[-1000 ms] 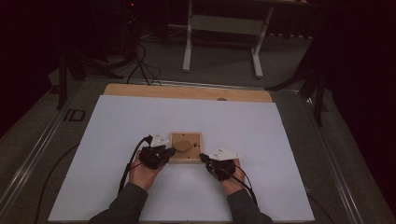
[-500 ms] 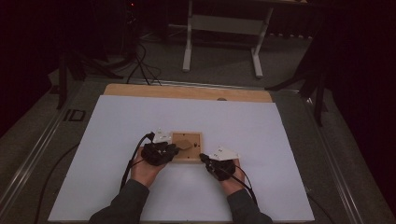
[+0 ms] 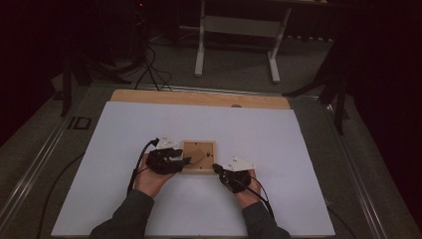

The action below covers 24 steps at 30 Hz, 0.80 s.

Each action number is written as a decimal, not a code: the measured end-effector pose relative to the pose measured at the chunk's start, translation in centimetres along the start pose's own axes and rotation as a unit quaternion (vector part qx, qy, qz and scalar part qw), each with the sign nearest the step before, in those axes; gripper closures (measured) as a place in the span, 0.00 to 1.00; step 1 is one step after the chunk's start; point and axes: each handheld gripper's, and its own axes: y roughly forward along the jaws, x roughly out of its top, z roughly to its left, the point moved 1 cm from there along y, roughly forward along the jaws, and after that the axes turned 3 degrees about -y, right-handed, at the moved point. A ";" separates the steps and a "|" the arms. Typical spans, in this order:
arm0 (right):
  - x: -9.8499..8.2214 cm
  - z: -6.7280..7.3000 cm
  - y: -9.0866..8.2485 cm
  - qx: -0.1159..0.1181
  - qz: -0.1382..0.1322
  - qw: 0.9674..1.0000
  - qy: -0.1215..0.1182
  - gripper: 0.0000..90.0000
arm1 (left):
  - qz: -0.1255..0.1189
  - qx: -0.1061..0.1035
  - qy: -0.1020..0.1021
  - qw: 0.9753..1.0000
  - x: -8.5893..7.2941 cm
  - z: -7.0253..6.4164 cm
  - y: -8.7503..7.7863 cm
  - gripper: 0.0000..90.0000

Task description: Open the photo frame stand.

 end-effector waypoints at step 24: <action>0.0 0.0 0.0 0.000 0.000 1.000 -0.001 0.99 | 0.086 -0.040 -0.059 0.994 1.2 0.7 3.9 0.55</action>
